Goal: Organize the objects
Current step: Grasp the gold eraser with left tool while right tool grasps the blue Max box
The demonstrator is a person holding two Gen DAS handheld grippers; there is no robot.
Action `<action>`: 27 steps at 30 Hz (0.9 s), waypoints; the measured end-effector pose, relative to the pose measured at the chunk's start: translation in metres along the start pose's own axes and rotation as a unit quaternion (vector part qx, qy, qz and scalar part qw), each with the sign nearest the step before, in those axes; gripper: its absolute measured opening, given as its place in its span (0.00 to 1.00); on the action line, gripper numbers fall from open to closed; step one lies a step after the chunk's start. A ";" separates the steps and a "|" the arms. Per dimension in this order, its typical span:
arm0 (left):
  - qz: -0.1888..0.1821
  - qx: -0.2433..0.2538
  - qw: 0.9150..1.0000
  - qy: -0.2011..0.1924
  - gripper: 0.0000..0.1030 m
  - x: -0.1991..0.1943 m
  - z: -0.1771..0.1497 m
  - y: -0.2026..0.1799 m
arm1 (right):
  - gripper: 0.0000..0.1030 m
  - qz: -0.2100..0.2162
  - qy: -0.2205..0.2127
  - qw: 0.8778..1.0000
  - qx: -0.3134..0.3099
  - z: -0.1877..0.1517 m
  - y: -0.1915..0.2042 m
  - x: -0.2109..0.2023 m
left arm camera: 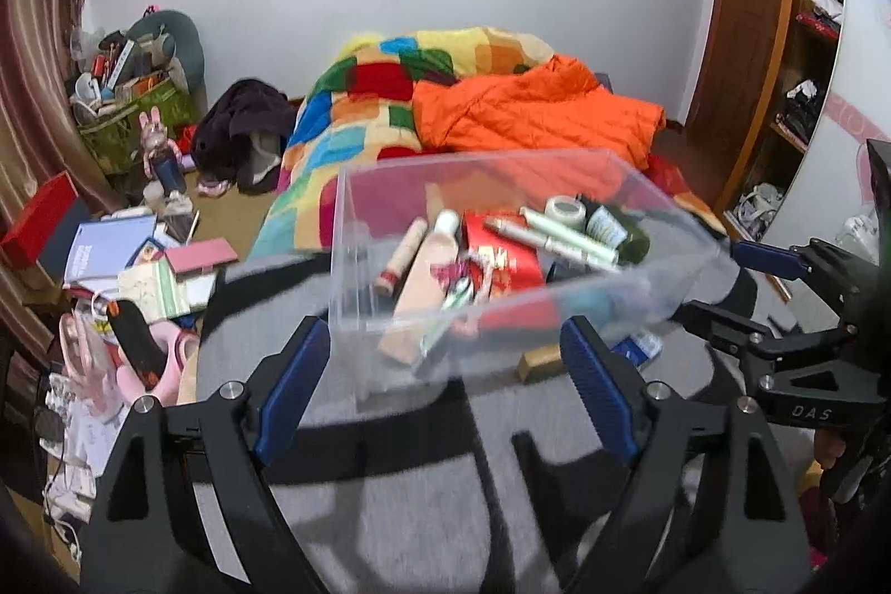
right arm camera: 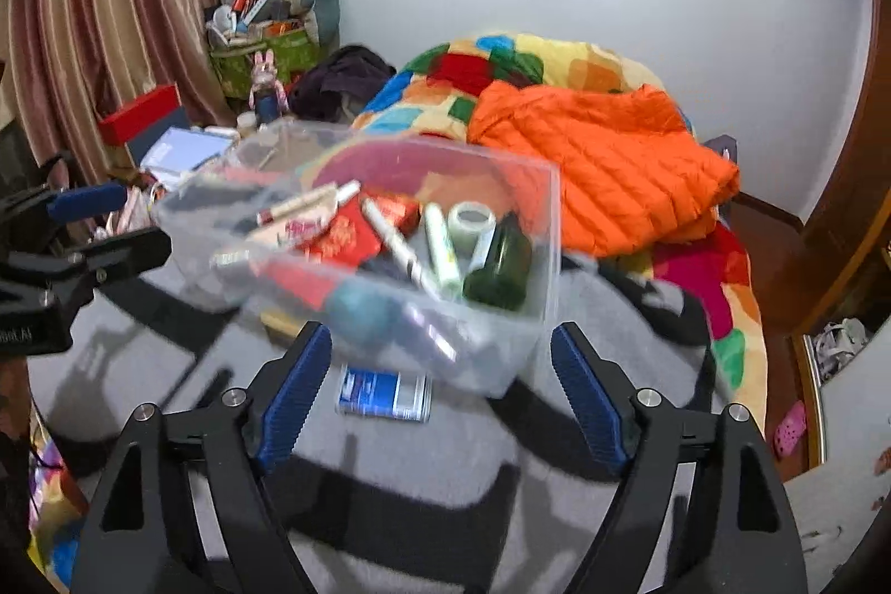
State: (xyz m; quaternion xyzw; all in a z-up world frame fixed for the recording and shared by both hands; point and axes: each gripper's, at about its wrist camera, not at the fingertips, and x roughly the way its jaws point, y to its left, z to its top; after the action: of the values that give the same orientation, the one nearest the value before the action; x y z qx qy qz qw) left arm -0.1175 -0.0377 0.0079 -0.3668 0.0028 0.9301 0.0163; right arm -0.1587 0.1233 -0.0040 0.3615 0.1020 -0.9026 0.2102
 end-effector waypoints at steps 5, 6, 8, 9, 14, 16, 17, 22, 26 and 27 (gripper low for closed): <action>-0.001 0.003 0.999 0.033 0.83 0.014 -0.018 -0.004 | 0.76 0.017 0.050 0.999 -0.012 -0.015 0.008 0.027; -0.002 0.003 0.999 0.041 0.83 0.017 -0.022 -0.005 | 0.76 0.020 0.061 0.998 -0.015 -0.016 0.011 0.035; -0.003 0.006 0.999 0.052 0.83 0.022 -0.027 -0.007 | 0.76 0.019 0.081 0.996 -0.020 -0.016 0.014 0.048; -0.004 0.007 0.998 0.055 0.83 0.023 -0.029 -0.008 | 0.76 0.021 0.088 0.996 -0.022 -0.016 0.014 0.054; -0.015 0.013 0.997 0.073 0.83 0.034 -0.029 -0.015 | 0.74 0.029 0.105 0.994 -0.009 -0.017 0.011 0.065; -0.020 0.014 0.997 0.080 0.83 0.041 -0.027 -0.021 | 0.62 0.030 0.103 0.994 0.000 -0.018 0.007 0.065; -0.024 0.013 0.996 0.083 0.83 0.046 -0.025 -0.023 | 0.58 0.037 0.104 0.994 0.003 -0.018 0.006 0.064; -0.034 0.009 0.994 0.100 0.83 0.062 -0.018 -0.038 | 0.45 0.045 0.098 0.994 0.021 -0.021 -0.004 0.059; -0.034 -0.005 0.993 0.114 0.83 0.073 -0.014 -0.044 | 0.45 0.049 0.092 0.994 0.041 -0.025 -0.015 0.054; -0.033 -0.011 0.992 0.121 0.83 0.077 -0.013 -0.044 | 0.45 0.050 0.092 0.993 0.047 -0.026 -0.018 0.052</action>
State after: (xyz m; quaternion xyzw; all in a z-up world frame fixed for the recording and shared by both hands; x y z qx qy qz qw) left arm -0.1632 0.0078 -0.0538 -0.4764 -0.0173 0.8781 0.0424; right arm -0.1850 0.1322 -0.0587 0.4568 0.0596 -0.8578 0.2278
